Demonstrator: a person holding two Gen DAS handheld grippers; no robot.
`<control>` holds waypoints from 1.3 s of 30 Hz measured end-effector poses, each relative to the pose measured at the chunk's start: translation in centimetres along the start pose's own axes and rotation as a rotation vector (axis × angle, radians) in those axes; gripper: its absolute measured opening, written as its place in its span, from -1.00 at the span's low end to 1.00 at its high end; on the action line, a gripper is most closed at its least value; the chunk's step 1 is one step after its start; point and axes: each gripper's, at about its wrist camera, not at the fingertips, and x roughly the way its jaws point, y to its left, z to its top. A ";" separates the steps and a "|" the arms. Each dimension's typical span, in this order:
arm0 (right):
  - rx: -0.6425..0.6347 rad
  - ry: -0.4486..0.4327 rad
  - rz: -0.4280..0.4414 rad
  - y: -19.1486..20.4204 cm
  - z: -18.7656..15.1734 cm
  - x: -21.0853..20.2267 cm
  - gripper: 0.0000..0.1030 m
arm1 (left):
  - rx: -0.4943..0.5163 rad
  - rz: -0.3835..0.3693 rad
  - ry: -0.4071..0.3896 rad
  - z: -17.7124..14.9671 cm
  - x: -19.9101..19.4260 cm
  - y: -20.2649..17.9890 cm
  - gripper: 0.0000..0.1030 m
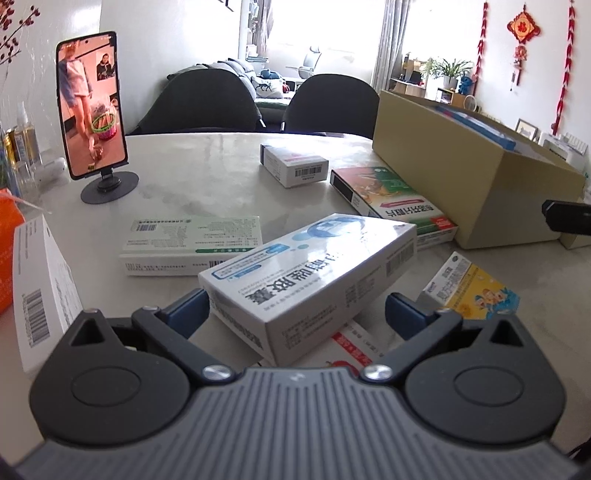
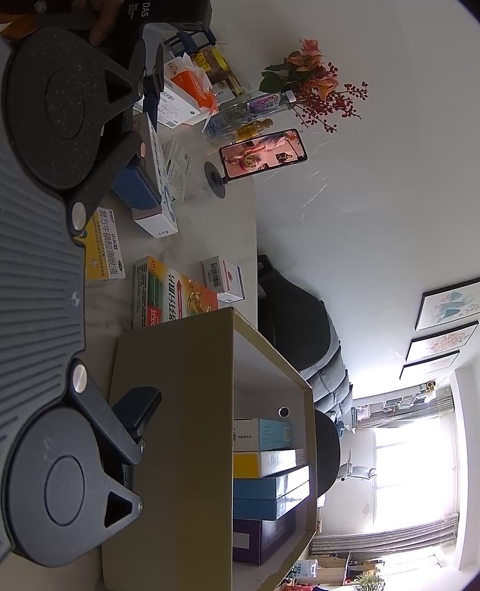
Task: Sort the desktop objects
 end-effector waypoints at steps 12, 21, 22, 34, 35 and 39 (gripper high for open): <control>0.012 0.001 0.002 -0.8 0.3 0.4 0.99 | 0.071 0.037 0.008 0.2 1.0 -0.7 1.00; 0.015 0.002 0.006 -0.7 0.2 0.4 0.99 | 0.145 0.077 0.024 0.2 1.5 -1.5 1.00; 0.014 0.002 0.005 -0.7 0.2 0.4 0.99 | 0.150 0.081 0.024 0.2 1.5 -1.6 1.00; 0.022 -0.004 0.005 -0.8 0.2 0.1 0.99 | 0.086 0.085 0.025 0.9 1.1 -1.0 0.80; 0.022 -0.004 0.005 -0.8 0.2 0.1 0.99 | 0.062 0.081 0.022 1.0 1.0 -0.8 0.74; 0.022 -0.007 0.005 -0.7 0.1 0.0 0.99 | -0.073 0.061 0.013 1.4 0.8 0.9 0.56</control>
